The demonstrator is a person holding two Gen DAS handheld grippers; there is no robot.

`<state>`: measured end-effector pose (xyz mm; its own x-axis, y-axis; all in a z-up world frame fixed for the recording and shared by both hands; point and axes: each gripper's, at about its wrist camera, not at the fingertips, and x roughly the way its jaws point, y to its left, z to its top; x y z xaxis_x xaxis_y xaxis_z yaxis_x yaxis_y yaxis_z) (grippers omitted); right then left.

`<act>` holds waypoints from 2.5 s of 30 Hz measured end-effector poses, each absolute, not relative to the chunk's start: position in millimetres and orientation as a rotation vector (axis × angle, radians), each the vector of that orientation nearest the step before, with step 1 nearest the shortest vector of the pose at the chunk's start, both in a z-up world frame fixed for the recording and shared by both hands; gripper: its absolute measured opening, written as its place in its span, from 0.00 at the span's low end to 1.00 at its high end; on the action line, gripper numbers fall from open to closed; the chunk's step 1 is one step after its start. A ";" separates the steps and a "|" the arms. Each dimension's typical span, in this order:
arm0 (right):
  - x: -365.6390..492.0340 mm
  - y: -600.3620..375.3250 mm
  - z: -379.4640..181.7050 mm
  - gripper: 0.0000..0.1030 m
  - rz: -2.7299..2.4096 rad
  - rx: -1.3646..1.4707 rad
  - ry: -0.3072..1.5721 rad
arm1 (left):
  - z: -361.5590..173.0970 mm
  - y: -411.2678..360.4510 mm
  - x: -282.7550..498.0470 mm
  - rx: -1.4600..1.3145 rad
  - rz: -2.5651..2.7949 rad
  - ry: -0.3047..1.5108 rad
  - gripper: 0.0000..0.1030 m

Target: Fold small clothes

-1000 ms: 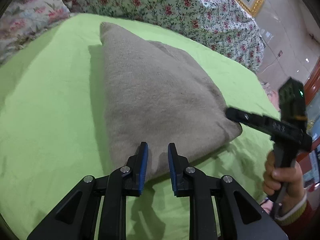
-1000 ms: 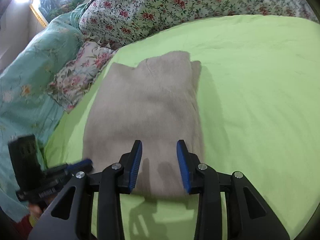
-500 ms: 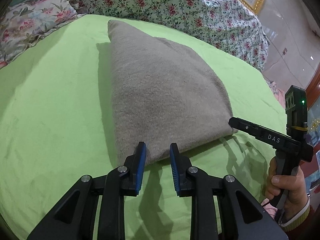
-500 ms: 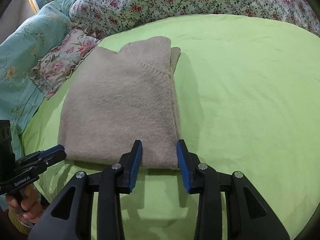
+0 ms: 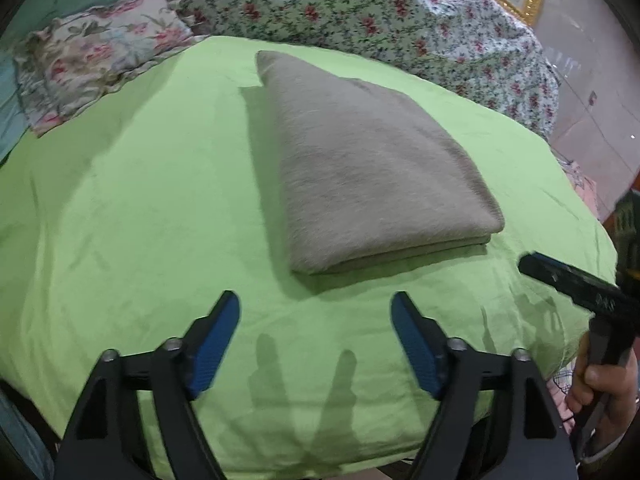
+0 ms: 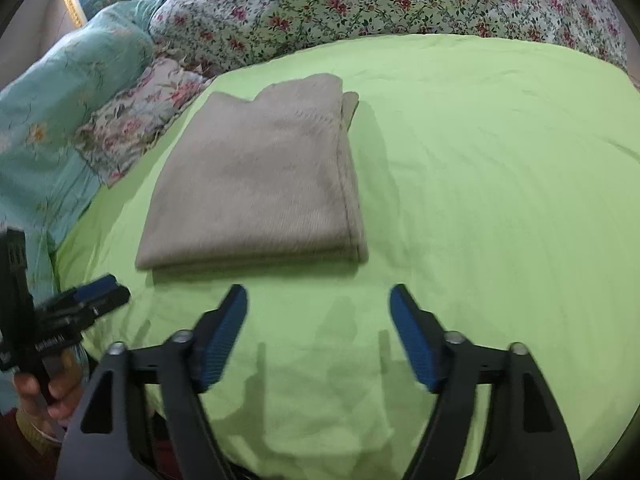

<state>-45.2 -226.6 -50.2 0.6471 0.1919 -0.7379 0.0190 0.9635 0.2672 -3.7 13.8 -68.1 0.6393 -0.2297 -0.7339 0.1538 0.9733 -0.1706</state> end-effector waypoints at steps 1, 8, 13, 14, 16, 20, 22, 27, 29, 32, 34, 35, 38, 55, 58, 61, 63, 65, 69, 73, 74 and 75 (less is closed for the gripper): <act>-48.6 -223.9 -50.2 0.79 0.098 0.246 0.866 | -67.8 15.8 -5.0 -0.096 -0.209 0.850 0.85; -67.8 -208.4 -48.5 0.90 0.117 0.164 0.882 | -62.9 25.8 -11.8 -0.071 -0.126 0.862 0.99; -76.9 -211.6 -41.2 0.94 0.128 0.168 0.890 | -49.4 28.1 -22.9 0.017 -0.070 0.846 0.99; -79.3 -212.8 -38.1 0.94 0.133 0.175 0.890 | -44.9 28.6 -27.0 0.031 -0.065 0.836 0.99; -83.8 -213.3 -31.5 0.99 0.138 0.177 0.882 | -34.8 28.3 -32.6 0.062 -0.061 0.813 0.99; -81.9 -208.6 -24.8 1.00 0.127 0.127 0.885 | -26.0 22.6 -36.5 0.100 -0.059 0.787 0.99; -78.7 -205.5 -24.8 1.00 0.114 0.099 0.887 | -28.3 19.9 -35.1 0.101 -0.061 0.790 0.99; -65.9 -201.9 -26.6 1.00 0.083 0.045 0.900 | -43.0 14.3 -24.7 0.100 -0.066 0.834 0.99; -58.4 -200.6 -27.9 1.00 0.075 0.028 0.914 | -47.1 12.7 -19.7 0.100 -0.067 0.849 0.99; -48.8 -199.5 -28.8 1.00 0.062 0.018 0.927 | -49.2 10.2 -13.3 0.103 -0.068 0.858 0.99; -44.3 -197.8 -28.1 1.00 0.062 0.011 0.928 | -49.8 8.5 -8.8 0.108 -0.070 0.863 0.99; -42.7 -196.5 -27.4 1.00 0.060 0.006 0.928 | -49.9 8.2 -7.1 0.109 -0.070 0.864 0.99; -35.8 -193.5 -23.6 1.00 0.062 -0.011 0.922 | -47.3 6.7 -1.3 0.116 -0.070 0.859 0.99; -4.0 -188.1 -16.5 1.00 0.049 -0.044 0.934 | -32.6 -2.1 27.6 0.121 -0.056 0.842 0.99; 0.9 -188.2 -17.2 1.00 0.048 -0.042 0.942 | -32.3 -3.5 31.6 0.126 -0.045 0.844 0.99; 4.8 -187.4 -16.5 1.00 0.049 -0.047 0.942 | -31.7 -4.9 34.2 0.130 -0.035 0.844 0.99; 7.9 -188.1 -15.7 1.00 0.051 -0.050 0.942 | -31.4 -4.9 37.0 0.134 -0.026 0.845 0.99; 10.6 -187.6 -14.1 1.00 0.053 -0.051 0.940 | -30.6 -5.0 39.6 0.136 -0.015 0.846 0.99; 15.2 -187.7 -10.4 1.00 0.052 -0.051 0.932 | -28.1 -6.3 43.2 0.141 0.003 0.845 0.99; 21.5 -189.3 -9.6 1.00 0.051 -0.049 0.935 | -26.5 -7.6 46.8 0.156 0.023 0.843 0.99; 22.9 -189.6 -9.7 1.00 0.051 -0.048 0.938 | -26.5 -8.1 47.6 0.159 0.028 0.844 0.99; 23.8 -189.3 -9.8 1.00 0.050 -0.047 0.940 | -26.5 -8.4 48.5 0.160 0.033 0.846 0.99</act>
